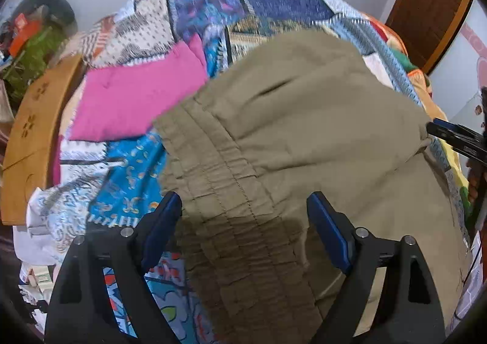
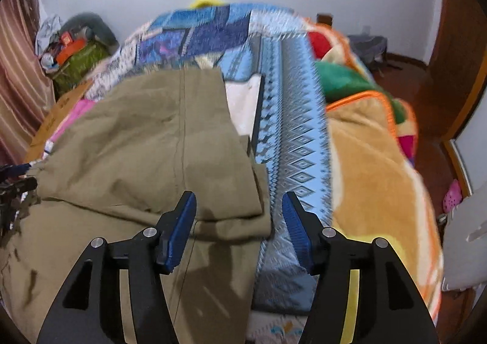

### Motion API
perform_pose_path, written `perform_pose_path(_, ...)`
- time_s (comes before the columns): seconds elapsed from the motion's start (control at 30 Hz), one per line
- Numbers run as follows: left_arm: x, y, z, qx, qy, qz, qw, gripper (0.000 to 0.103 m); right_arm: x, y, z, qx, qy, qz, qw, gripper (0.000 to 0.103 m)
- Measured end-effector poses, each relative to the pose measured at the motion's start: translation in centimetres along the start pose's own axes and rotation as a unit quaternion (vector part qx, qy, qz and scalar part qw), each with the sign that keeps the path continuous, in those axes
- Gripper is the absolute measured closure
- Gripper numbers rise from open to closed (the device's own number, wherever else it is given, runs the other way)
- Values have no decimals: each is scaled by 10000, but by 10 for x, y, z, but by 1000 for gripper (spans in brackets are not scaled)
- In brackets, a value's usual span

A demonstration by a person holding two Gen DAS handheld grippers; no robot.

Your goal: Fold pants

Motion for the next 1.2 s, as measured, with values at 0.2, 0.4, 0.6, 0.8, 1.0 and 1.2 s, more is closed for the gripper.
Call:
perform_pose_path(0.2,3,-2,-3,-33,-123,41,9999,18,32,-9,-3,113,190,-115,9997,65)
perform_pose_path(0.4,-1,7,-3,278,722,451,9960,46,17,-6,-3,-189,54,64,9998,95)
perform_pose_path(0.6,-1,10,-5,542,1078,598,9909,47,-12,3,-12,-614,-138,470,9969,96)
perform_pose_path(0.8,7,6,-9,444,1079,572,9915,41,-8,5,-14,-787,-344,441,9953,96)
perform_pose_path(1.0,1,7,-11,474,940,558,9929,34,24,-11,-13,-723,-444,-43,9964,96)
perform_pose_path(1.2,-30,16,-22,226,732,755,9942,32,8,-1,-15,-866,-578,-111,9945,93)
Point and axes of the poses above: each gripper's, at about its wrist camera, not at the fingertips, and x roughly the way its jaws point, z to its right, y to its top, the point moved 2 cm from there along x, roughly the way its jaws point, and after that the axes turned 6 degrees about -x, right-handed, at the moved point
